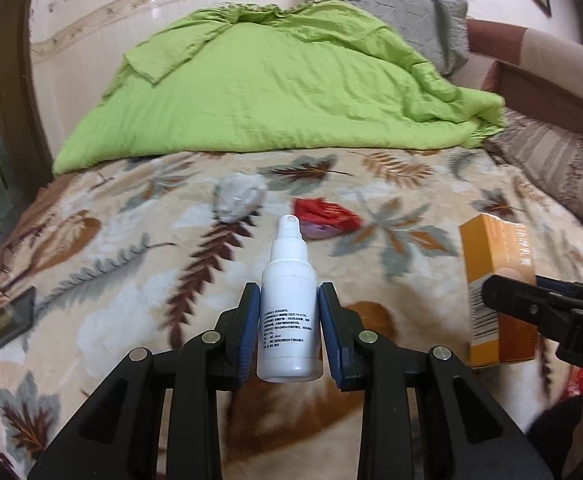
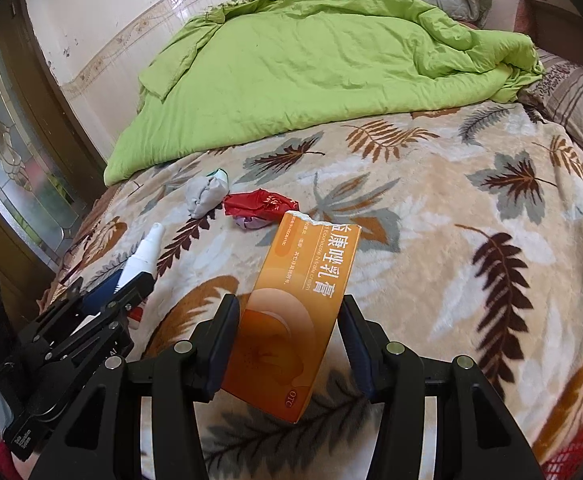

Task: Collect trash
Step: 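Lift the white bottle with the left tool while the right tool lifts the orange box, then carry both items over the red wastebasket and open both tools to drop them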

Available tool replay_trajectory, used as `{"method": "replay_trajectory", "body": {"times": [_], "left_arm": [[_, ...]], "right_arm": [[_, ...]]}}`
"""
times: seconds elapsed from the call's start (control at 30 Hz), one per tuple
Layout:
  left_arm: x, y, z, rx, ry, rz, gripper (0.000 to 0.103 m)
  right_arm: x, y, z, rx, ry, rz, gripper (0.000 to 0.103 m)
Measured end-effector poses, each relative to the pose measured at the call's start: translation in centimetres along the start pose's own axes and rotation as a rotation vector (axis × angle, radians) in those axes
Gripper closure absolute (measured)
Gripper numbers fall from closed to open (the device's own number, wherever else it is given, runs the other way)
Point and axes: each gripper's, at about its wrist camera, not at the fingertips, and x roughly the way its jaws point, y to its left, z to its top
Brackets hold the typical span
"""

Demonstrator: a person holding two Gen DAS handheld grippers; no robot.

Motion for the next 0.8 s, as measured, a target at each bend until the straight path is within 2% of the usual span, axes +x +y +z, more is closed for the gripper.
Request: {"method": "replay_trajectory", "body": {"times": [0.23,0.37,0.53,0.8], "left_arm": [[-2.3,-2.6,-0.8,0.005,0.009,-0.165,0.074],[-3.2,-5.4,-0.9,0.033,0.030,-0.250,0.074],[-4.6,-10.8,-0.2,0.113,0.035,-0.367,0.074],[-6.8,-22.2,0.2,0.265,0.092,-0.614,0.074]], "right_arm": [[-4.1,-2.6,-0.9,0.059,-0.014,0.012,0.048],[-7.4,-5.2,-1.3,0.112,-0.042,0.001,0.048],[-12.7,-9.8,-2.6,0.166,-0.084,-0.073,0.048],[-21.3,-18.4,-6.7,0.310,-0.120,-0.247,0.048]]}}
